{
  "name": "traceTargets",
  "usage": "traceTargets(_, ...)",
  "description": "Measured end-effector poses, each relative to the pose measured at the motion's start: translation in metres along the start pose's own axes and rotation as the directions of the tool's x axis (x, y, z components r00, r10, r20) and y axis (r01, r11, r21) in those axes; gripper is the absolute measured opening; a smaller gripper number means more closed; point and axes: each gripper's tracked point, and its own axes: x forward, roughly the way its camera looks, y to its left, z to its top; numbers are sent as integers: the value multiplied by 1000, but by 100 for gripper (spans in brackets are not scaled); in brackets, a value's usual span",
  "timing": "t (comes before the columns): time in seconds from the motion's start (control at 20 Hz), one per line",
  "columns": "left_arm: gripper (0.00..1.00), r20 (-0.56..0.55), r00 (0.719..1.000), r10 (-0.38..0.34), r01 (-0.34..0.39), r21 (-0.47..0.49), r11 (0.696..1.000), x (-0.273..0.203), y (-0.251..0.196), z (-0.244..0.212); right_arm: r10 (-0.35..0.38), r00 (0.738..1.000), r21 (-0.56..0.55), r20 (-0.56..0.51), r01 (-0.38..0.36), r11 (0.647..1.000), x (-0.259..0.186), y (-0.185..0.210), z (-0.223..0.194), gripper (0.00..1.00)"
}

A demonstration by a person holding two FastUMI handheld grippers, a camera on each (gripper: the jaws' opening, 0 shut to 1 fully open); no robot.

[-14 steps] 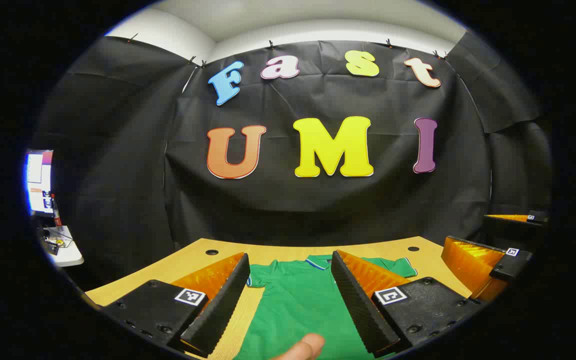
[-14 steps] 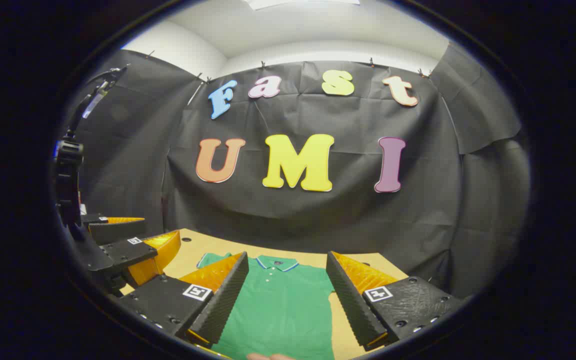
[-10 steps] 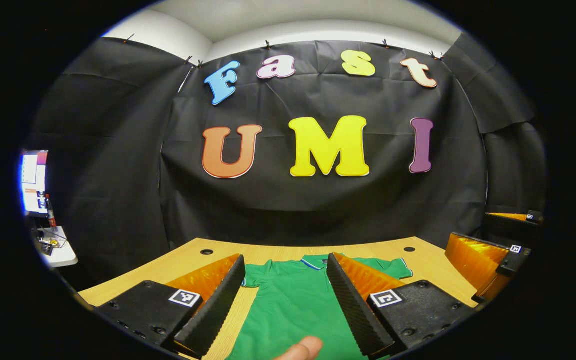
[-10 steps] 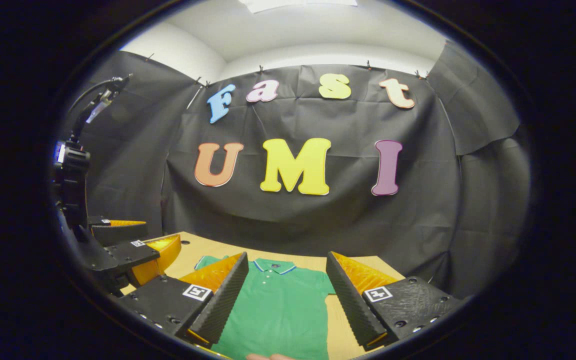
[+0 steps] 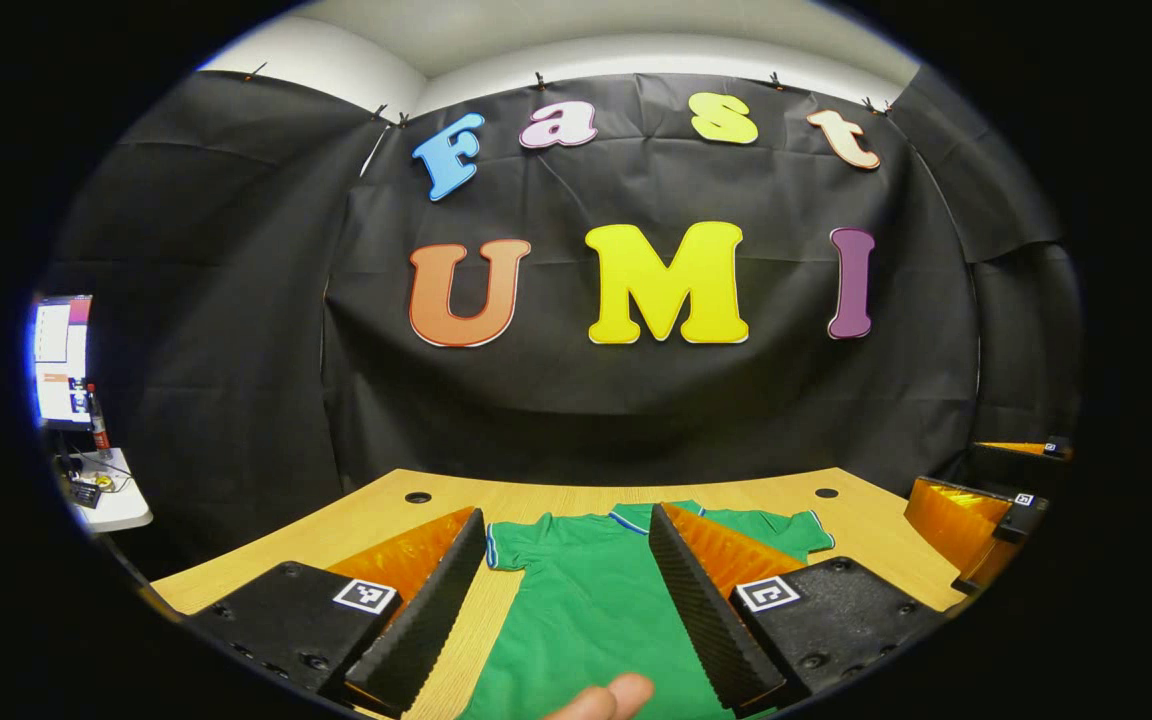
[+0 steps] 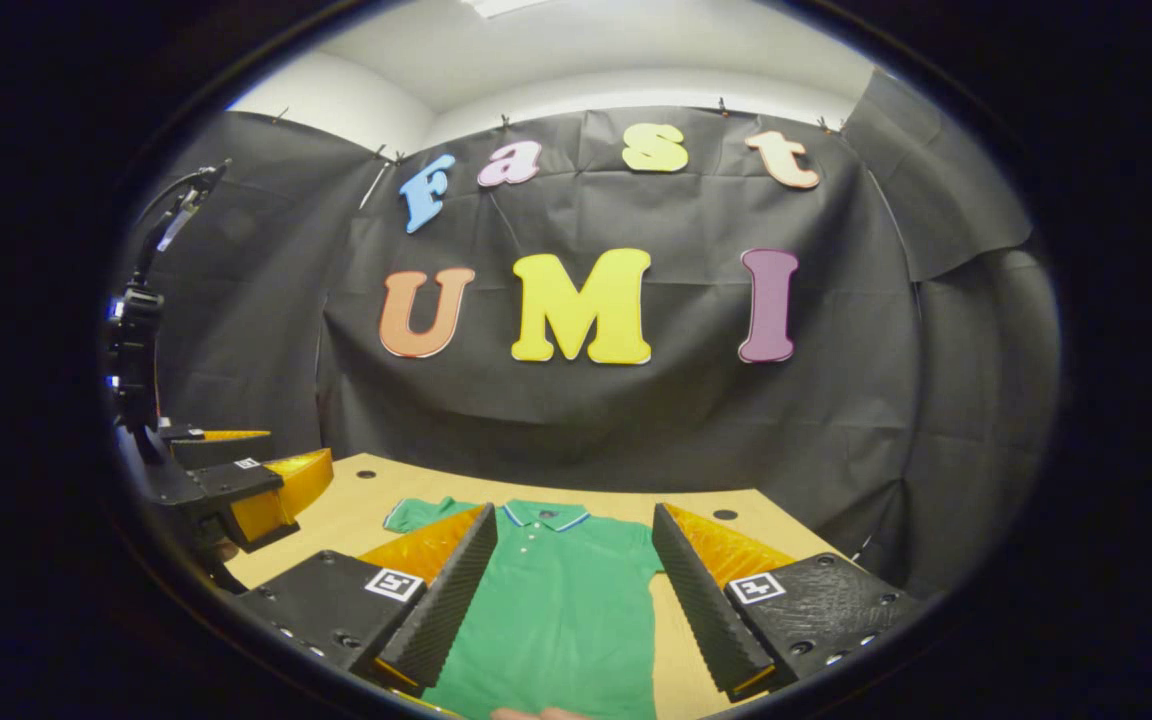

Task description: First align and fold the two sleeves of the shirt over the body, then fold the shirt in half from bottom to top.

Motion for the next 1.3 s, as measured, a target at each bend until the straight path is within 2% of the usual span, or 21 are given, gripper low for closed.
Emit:
traceTargets(0.25,100,-18,1000,6,-6,-2,1000,3,2,-5,-12,1000,-2,-24,11,1000,11,-8,-9,95)
traceTargets(0.4,100,-20,1000,9,-9,3,1000,3,4,-6,-60,998,-13,-27,60,998,30,-29,-11,95)
traceTargets(0.55,100,-16,1000,6,-6,7,1000,3,4,-5,-147,988,-21,-40,146,989,65,-68,-15,95)
traceTargets(0.8,100,-25,1000,14,-14,-1,1000,8,9,-11,-225,963,-54,-148,219,974,156,-121,-55,94)
traceTargets(1.0,100,-42,999,18,-18,-14,1000,15,14,-17,-288,924,-103,-252,270,957,223,-154,-110,95)
traceTargets(1.15,100,-56,998,24,-25,-16,1000,21,19,-24,-329,879,-109,-346,311,944,260,-175,-153,96)
traceTargets(1.3,100,-76,996,49,-50,-8,999,28,29,-31,-305,828,-42,-470,324,945,282,-189,-194,95)
